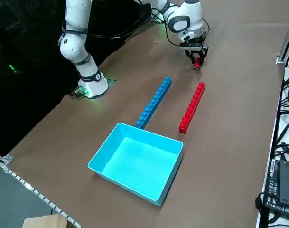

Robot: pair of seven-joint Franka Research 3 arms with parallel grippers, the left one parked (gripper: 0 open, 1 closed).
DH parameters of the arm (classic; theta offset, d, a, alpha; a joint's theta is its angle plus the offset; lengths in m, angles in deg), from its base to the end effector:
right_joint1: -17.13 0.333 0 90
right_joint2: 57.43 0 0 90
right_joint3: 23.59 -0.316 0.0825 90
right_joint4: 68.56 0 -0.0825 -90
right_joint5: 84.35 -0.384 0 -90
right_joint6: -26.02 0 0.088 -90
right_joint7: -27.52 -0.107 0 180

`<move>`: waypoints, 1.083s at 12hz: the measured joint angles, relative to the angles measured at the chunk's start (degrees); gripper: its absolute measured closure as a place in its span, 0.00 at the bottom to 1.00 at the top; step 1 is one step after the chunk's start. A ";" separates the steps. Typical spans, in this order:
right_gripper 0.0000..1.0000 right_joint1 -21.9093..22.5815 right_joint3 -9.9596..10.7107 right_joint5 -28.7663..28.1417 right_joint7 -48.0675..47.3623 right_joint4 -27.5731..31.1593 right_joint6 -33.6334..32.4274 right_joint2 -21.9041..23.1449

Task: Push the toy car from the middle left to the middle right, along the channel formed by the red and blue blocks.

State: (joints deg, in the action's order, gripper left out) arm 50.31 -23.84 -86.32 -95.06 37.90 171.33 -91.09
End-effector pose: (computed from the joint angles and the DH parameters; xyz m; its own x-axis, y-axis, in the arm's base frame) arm 0.5433 0.3580 0.2099 -0.0112 -0.9975 -0.0691 -0.9979 0.0155 -0.0627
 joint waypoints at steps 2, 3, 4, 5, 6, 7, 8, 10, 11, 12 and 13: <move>0.53 0.49 0.00 -0.01 -0.31 -0.59 0.00 -0.38; 0.53 0.77 0.00 -0.02 -0.51 -0.93 0.01 -0.59; 0.52 0.85 0.00 -0.02 -0.52 -1.01 0.04 -0.66; 0.52 0.92 0.00 -0.02 -0.55 -1.09 0.05 -0.71; 0.52 0.95 0.00 -0.02 -0.58 -1.17 0.07 -0.79; 0.51 1.01 0.00 -0.02 -0.61 -1.21 0.07 -0.87; 0.44 1.07 0.01 -0.02 -0.61 -1.27 0.41 -1.35; 0.41 1.21 -0.01 -0.14 -0.68 -1.97 0.70 -2.26; 0.32 1.33 0.01 -0.13 -0.68 -2.21 0.54 -2.78; 0.21 1.37 0.01 -0.13 -0.68 -2.44 0.20 -3.25; 0.09 1.39 0.01 -0.13 -0.68 -2.79 -0.85 -3.41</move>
State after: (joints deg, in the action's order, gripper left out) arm 51.70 -23.82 -86.45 -95.74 35.10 170.48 -94.50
